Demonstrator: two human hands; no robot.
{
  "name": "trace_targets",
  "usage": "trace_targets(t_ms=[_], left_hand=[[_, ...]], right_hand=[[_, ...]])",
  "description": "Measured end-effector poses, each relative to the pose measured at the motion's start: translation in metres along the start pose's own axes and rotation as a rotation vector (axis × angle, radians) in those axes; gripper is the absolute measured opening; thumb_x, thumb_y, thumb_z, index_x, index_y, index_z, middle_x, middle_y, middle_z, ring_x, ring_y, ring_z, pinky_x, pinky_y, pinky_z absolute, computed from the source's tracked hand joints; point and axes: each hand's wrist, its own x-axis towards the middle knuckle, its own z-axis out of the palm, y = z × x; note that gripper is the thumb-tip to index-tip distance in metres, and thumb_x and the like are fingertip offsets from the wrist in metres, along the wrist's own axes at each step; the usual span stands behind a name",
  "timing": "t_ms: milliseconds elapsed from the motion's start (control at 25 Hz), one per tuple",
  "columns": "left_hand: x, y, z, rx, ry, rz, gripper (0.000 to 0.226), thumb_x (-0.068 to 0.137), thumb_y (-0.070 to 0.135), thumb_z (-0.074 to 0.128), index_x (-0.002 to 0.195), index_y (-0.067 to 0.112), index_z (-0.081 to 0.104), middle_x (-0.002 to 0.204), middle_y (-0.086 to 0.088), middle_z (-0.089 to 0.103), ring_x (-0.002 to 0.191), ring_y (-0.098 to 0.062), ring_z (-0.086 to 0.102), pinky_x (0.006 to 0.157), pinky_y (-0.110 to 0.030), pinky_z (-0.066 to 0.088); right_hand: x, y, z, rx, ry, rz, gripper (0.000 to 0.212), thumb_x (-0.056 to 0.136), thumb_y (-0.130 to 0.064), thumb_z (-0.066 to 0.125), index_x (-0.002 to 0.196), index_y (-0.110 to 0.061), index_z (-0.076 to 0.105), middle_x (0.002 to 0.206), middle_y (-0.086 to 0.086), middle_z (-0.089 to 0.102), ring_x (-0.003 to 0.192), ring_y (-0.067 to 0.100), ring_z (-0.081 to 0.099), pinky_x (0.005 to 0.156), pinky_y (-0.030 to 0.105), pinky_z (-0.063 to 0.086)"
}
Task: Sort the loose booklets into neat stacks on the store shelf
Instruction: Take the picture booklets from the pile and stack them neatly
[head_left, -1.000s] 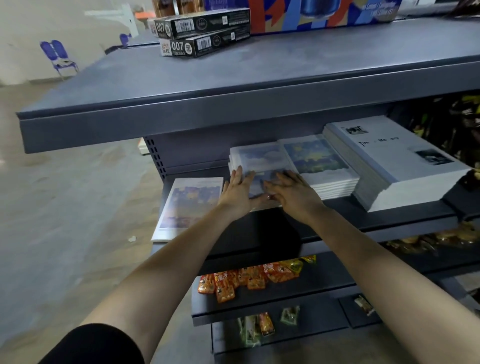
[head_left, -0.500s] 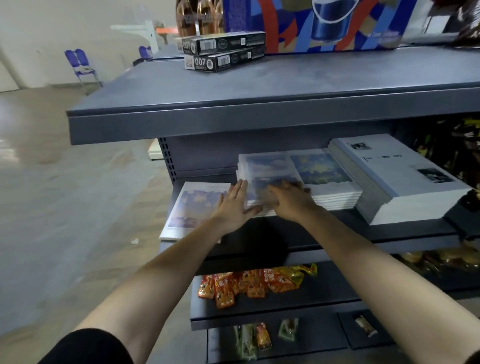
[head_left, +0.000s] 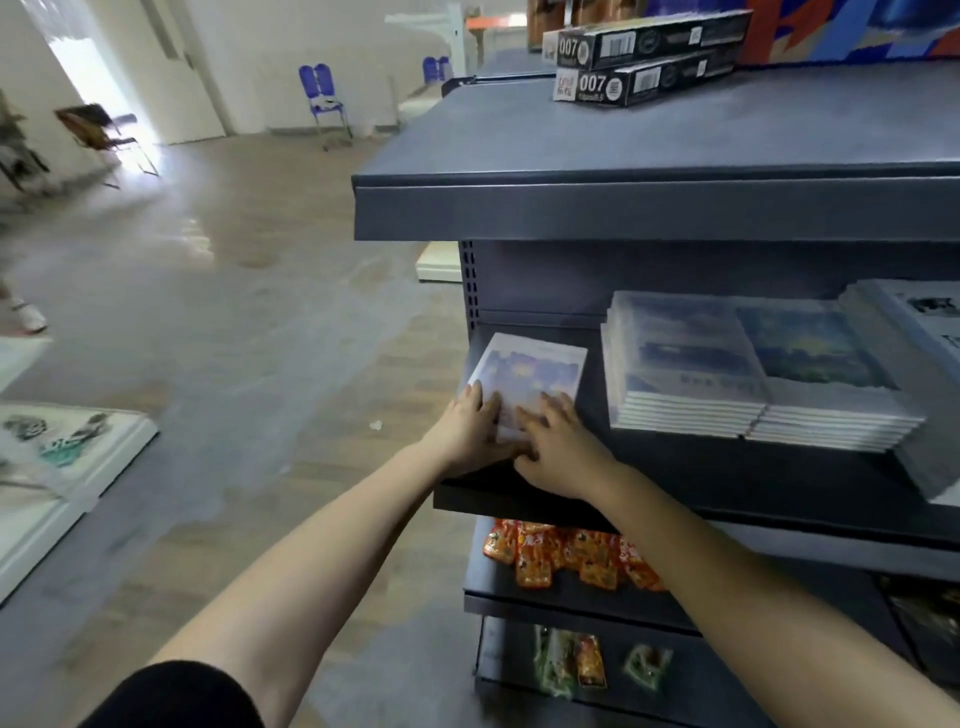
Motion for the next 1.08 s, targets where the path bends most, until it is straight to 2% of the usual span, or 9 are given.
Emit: trace_targets(t_ms=[120,240,360,440,600,720,840,960,1080], left_hand=[[-0.001,-0.004,-0.008,0.009,-0.055,0.045,0.069,0.069,0.054,0.072,0.116,0.009,0.049,0.119,-0.017,0.042,0.110,-0.035,0.042,0.087,-0.036,0.040],[-0.009,-0.003,-0.014,-0.144,-0.010,0.025,0.055,0.065,0.042,0.080,0.112,0.019,0.062,0.114,-0.008,0.044,0.108,-0.031,0.049,0.085,-0.032,0.044],[-0.017,0.001,-0.021,-0.228,0.011,-0.042,0.043,0.064,0.040,0.081,0.103,0.029,0.068,0.120,-0.006,0.048,0.108,-0.028,0.056,0.085,-0.036,0.049],[-0.022,0.002,-0.025,-0.281,0.028,-0.091,0.041,0.065,0.041,0.081,0.101,0.030,0.067,0.115,-0.003,0.050,0.102,-0.025,0.057,0.079,-0.032,0.048],[-0.032,0.000,-0.032,-0.429,0.094,-0.279,0.044,0.073,0.036,0.077,0.113,0.024,0.060,0.116,0.000,0.057,0.108,-0.020,0.054,0.077,-0.026,0.040],[-0.036,0.001,-0.035,-0.459,0.032,-0.324,0.059,0.075,0.033,0.076,0.126,0.022,0.048,0.126,-0.004,0.056,0.113,-0.024,0.052,0.085,-0.031,0.043],[-0.039,0.006,-0.036,-0.430,-0.005,-0.272,0.062,0.077,0.021,0.074,0.131,0.020,0.043,0.128,-0.009,0.054,0.115,-0.028,0.051,0.087,-0.034,0.044],[-0.043,0.008,-0.038,-0.591,0.039,-0.247,0.044,0.077,0.007,0.071,0.115,0.022,0.053,0.120,-0.011,0.058,0.105,-0.026,0.056,0.084,-0.036,0.052],[-0.046,0.010,-0.046,-0.604,0.131,-0.240,0.027,0.082,0.000,0.061,0.098,0.020,0.055,0.110,-0.005,0.056,0.093,-0.020,0.054,0.063,-0.017,0.044]], right_hand=[[0.000,0.003,-0.009,-0.005,-0.067,-0.026,0.079,0.085,-0.044,0.054,0.149,-0.030,0.010,0.158,0.009,-0.005,0.143,0.030,-0.017,0.115,0.049,0.011],[0.001,0.005,-0.007,0.021,-0.031,-0.039,0.076,0.085,-0.051,0.057,0.147,-0.032,0.018,0.157,0.009,0.000,0.143,0.033,-0.013,0.115,0.048,0.011],[-0.001,0.007,-0.001,0.032,-0.001,-0.086,0.069,0.088,-0.050,0.053,0.146,-0.034,0.021,0.157,0.007,0.004,0.142,0.034,-0.013,0.114,0.049,0.011],[-0.002,0.010,-0.001,0.034,-0.011,-0.112,0.066,0.087,-0.051,0.053,0.144,-0.038,0.021,0.157,0.004,0.005,0.142,0.032,-0.014,0.114,0.050,0.012],[-0.014,0.009,0.003,0.011,0.015,-0.134,0.073,0.083,-0.056,0.056,0.145,-0.037,0.023,0.158,0.004,0.007,0.143,0.031,-0.012,0.115,0.047,0.011],[-0.023,0.009,0.008,0.015,0.094,-0.177,0.066,0.085,-0.050,0.057,0.143,-0.034,0.031,0.155,0.006,0.018,0.143,0.030,-0.003,0.115,0.045,0.011],[-0.026,0.008,0.009,-0.027,0.145,-0.272,0.058,0.084,-0.038,0.059,0.139,-0.037,0.039,0.149,0.004,0.032,0.141,0.031,0.012,0.113,0.049,0.021],[-0.031,0.000,0.010,-0.132,0.158,-0.302,0.059,0.085,-0.026,0.057,0.140,-0.037,0.037,0.151,-0.004,0.028,0.140,0.027,0.016,0.105,0.051,0.028],[-0.034,-0.002,0.004,-0.176,0.270,-0.395,0.053,0.084,-0.014,0.057,0.134,-0.030,0.049,0.147,-0.004,0.039,0.136,0.030,0.028,0.100,0.054,0.032]])
